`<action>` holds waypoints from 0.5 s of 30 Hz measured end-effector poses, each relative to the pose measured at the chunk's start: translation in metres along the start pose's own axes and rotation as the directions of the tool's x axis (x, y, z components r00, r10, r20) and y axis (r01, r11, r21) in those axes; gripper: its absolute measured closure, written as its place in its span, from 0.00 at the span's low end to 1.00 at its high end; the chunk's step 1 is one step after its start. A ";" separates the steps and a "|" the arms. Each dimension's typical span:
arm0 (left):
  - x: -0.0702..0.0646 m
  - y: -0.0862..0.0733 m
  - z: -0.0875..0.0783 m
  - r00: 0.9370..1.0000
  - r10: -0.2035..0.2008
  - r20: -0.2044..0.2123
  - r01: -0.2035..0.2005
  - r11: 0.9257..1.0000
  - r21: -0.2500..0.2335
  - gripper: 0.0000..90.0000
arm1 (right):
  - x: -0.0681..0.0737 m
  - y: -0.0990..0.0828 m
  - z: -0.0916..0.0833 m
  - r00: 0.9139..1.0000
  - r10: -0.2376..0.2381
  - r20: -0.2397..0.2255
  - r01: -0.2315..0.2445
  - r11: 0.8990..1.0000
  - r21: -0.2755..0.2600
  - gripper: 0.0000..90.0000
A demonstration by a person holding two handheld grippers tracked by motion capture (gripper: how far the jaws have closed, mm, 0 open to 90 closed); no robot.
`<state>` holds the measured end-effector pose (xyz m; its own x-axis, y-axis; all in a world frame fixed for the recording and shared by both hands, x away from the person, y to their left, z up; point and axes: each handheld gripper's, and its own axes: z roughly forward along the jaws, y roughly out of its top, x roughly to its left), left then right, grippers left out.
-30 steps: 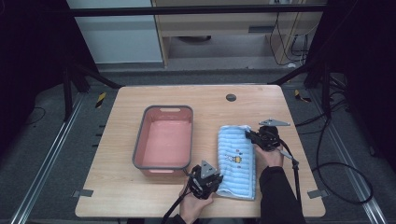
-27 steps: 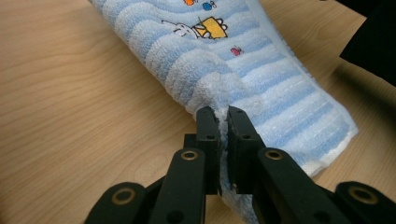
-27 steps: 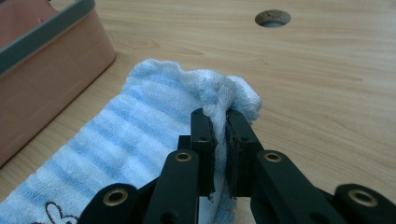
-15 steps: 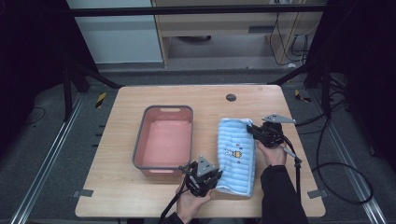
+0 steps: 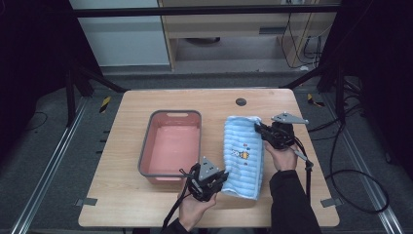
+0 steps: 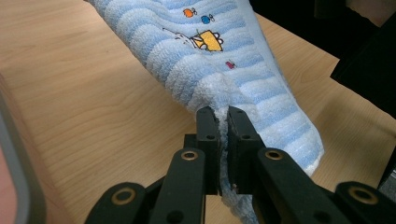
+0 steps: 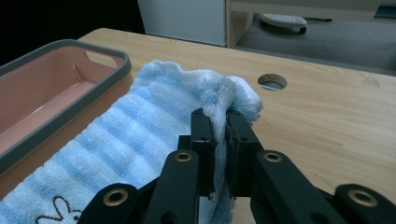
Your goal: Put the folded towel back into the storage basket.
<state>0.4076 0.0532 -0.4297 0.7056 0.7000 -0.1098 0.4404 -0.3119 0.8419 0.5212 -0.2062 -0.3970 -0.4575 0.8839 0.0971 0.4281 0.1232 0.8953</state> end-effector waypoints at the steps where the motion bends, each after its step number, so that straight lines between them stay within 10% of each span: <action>1: 0.001 0.002 -0.001 1.000 0.003 -0.001 -0.003 1.000 -0.001 0.94 | 0.000 0.002 -0.001 1.000 -0.004 0.003 0.004 1.000 -0.001 0.93; 15: 0.009 0.025 -0.025 0.999 0.028 -0.036 -0.030 0.999 -0.045 0.94 | 0.015 0.036 -0.008 1.000 -0.027 0.013 0.028 0.998 -0.051 0.93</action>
<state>0.4111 0.0678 -0.3965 0.6975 0.7135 -0.0670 0.3938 -0.3036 0.8676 0.5232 -0.1924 -0.3601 -0.4585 0.8861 0.0673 0.3751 0.1243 0.9186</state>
